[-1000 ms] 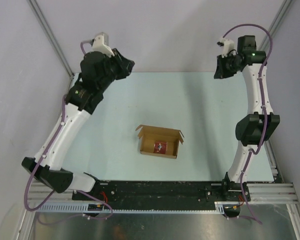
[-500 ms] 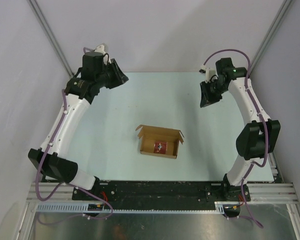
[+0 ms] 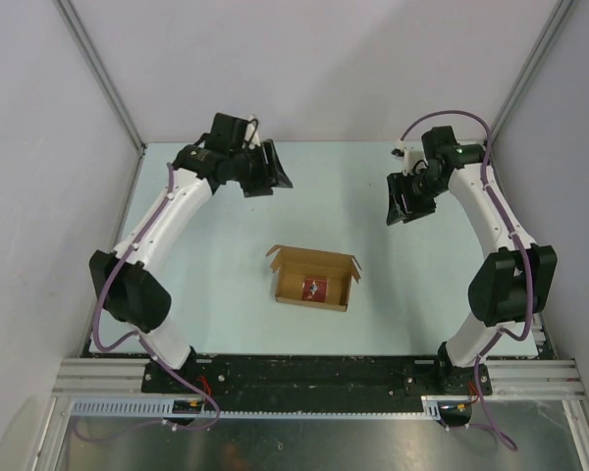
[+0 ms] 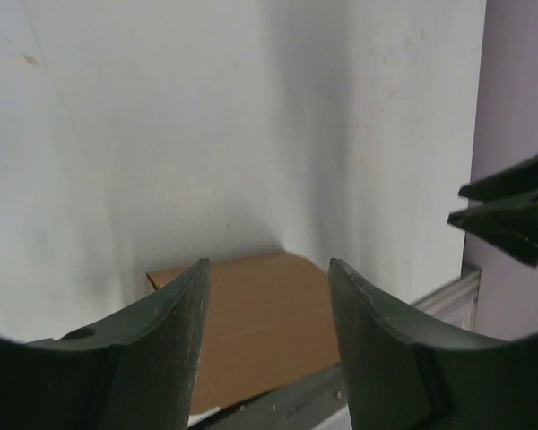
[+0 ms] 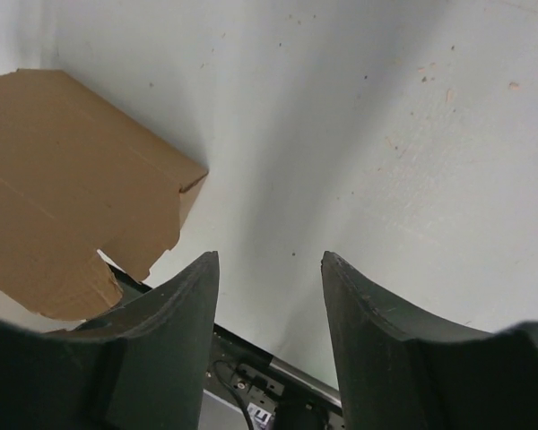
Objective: Fold the paper box
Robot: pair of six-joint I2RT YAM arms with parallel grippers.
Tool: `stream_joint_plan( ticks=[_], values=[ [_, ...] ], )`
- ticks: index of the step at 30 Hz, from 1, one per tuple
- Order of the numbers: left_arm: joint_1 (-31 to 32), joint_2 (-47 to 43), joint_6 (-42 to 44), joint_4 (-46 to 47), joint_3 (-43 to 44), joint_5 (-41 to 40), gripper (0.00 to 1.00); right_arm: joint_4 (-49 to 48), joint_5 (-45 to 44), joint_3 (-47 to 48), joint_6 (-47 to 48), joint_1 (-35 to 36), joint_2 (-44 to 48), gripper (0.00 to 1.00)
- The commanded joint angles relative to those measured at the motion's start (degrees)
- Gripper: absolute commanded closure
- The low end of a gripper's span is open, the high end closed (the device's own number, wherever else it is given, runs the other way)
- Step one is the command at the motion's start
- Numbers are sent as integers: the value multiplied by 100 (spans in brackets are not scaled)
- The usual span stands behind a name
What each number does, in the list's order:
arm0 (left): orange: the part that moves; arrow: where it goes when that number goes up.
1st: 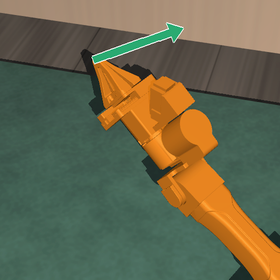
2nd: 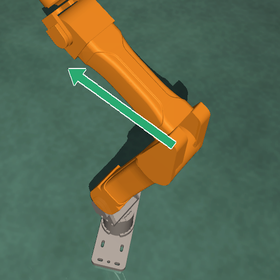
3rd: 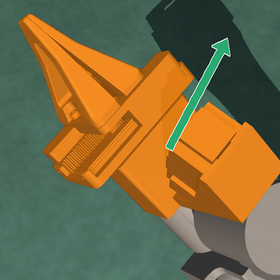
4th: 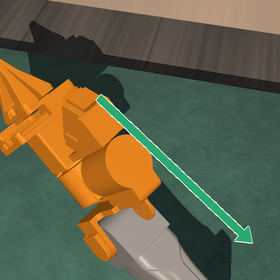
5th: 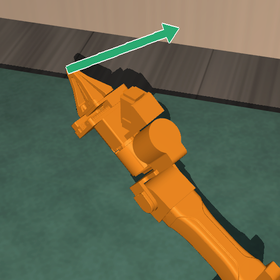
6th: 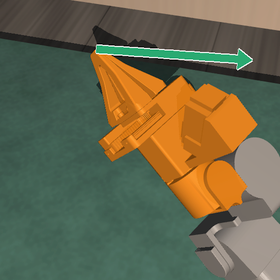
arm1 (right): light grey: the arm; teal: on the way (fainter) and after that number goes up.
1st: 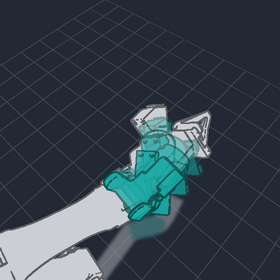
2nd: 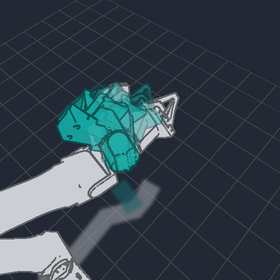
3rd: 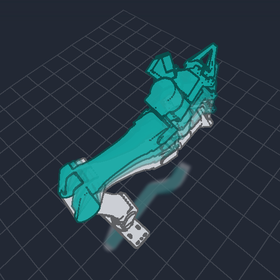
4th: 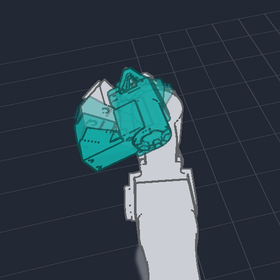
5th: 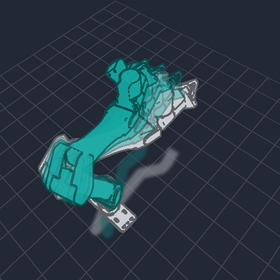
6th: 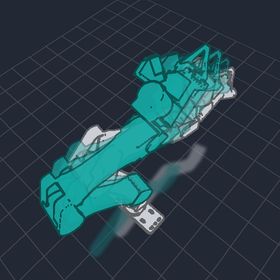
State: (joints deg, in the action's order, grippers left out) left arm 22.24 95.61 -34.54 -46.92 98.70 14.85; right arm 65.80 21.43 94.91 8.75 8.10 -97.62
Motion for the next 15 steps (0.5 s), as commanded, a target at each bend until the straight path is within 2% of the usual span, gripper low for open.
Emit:
stream_joint_plan(
  ticks=[1,5,8,10,15],
  values=[
    [368,106,-202,-571,282,308,39,-190,107,-193,-128,25,288,44],
    [395,28,-150,-1038,124,63,41,-269,-68,-201,-260,52,332,42],
    [404,1,-27,-1337,1,-61,42,-734,-139,-595,-558,-123,673,41],
    [404,-51,-17,-1399,-43,-114,41,-1392,-87,-1114,-786,-247,937,37],
    [351,-166,-44,-1469,1,-246,42,-2727,-551,-2107,-1227,-335,1588,34]
  ],
)
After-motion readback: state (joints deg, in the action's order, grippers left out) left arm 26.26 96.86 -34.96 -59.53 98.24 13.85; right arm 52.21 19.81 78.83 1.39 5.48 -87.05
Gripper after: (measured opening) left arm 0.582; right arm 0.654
